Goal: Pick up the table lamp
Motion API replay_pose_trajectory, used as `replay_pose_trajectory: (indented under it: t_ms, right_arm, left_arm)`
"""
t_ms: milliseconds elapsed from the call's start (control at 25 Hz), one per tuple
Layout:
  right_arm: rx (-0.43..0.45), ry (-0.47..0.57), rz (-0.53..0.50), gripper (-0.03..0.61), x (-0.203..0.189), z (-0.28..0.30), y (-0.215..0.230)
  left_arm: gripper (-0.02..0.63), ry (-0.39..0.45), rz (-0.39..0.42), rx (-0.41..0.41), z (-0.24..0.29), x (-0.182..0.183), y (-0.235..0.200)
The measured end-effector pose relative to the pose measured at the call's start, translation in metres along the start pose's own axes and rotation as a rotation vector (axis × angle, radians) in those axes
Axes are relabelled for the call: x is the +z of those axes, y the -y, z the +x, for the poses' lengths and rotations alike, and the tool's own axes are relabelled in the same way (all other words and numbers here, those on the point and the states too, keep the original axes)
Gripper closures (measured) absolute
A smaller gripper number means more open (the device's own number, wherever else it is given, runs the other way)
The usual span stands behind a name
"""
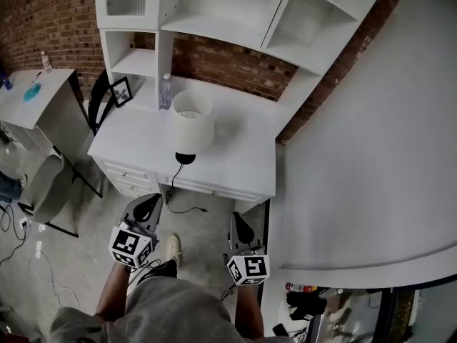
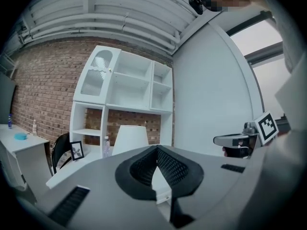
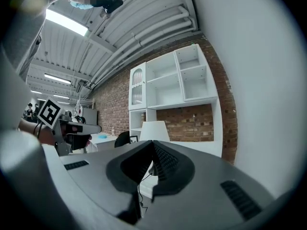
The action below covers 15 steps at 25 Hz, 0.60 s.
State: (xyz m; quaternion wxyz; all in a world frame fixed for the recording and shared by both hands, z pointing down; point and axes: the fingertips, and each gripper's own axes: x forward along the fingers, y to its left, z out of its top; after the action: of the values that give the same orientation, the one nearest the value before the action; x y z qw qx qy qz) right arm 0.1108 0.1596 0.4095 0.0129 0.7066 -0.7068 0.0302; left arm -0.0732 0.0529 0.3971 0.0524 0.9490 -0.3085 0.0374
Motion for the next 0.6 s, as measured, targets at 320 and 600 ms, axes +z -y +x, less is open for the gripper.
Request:
replay_pose_trajectory:
  t_ms: [320, 600]
  right_arm:
    - [0.015, -0.005, -0.003, 0.557, 0.005, 0.061, 0.008]
    - [0.046, 0.001, -0.010, 0.557, 0.009, 0.113, 0.002]
  left_arm:
    - [0.611, 0.002, -0.006, 0.001, 0.040, 0.005, -0.038]
    - [0.611, 0.014, 0.003, 0.022, 0.062, 0.011, -0.078]
